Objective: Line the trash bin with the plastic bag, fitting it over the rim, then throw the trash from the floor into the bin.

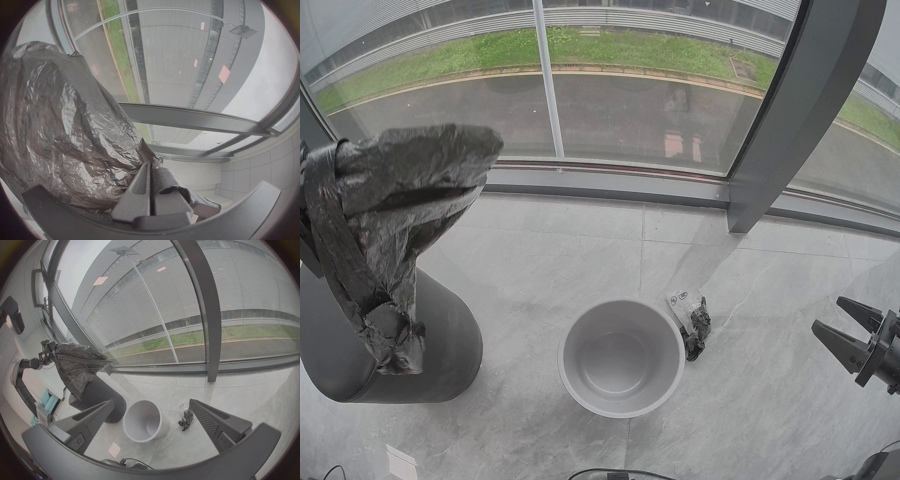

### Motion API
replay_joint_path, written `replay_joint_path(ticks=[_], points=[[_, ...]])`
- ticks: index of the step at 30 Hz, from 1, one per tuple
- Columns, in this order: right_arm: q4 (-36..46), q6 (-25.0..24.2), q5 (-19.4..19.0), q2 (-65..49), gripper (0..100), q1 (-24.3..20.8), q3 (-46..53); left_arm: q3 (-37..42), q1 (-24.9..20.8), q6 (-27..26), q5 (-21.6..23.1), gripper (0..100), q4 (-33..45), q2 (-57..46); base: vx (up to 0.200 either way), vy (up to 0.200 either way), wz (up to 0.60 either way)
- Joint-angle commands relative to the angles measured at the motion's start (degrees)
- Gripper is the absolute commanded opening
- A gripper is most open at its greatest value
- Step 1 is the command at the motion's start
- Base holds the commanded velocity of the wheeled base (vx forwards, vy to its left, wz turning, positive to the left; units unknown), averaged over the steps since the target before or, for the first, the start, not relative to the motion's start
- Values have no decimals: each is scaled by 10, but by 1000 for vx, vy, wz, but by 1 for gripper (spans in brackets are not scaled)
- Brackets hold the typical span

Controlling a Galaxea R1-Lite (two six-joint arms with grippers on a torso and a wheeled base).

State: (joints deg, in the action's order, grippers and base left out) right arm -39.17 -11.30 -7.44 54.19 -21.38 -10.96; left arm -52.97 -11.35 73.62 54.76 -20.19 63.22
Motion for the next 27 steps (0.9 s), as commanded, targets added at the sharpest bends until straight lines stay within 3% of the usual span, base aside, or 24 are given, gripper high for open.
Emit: replay_joint_path(ticks=[1, 5, 8, 12, 17, 19, 24, 27], points=[[-3, -13, 3, 48, 100, -11, -39, 3, -42, 50, -3, 0, -65, 13, 0, 0, 0], [4, -13, 49, 87, 100, -51, -78, 3, -69, 61, -18, 0, -88, 24, 0, 0, 0], [-3, -11, 150, 160, 100, -118, -126, -2, -105, 55, -72, 0, -93, 45, 0, 0, 0], [-3, -6, 216, 228, 100, -167, -183, -19, -150, 54, -145, 0, -93, 67, 0, 0, 0], [-3, 9, 224, 275, 100, -196, -225, -32, -176, 54, -184, 0, -91, 83, 0, 0, 0], [-3, 17, 226, 311, 100, -227, -254, -39, -189, 54, -202, 0, -90, 90, 0, 0, 0], [-3, 15, 260, 371, 100, -285, -289, -50, -213, 52, -235, 0, -90, 103, 0, 0, 0], [-8, 11, 286, 409, 100, -327, -306, -63, -240, 26, -278, 0, -89, 119, 0, 0, 0]])
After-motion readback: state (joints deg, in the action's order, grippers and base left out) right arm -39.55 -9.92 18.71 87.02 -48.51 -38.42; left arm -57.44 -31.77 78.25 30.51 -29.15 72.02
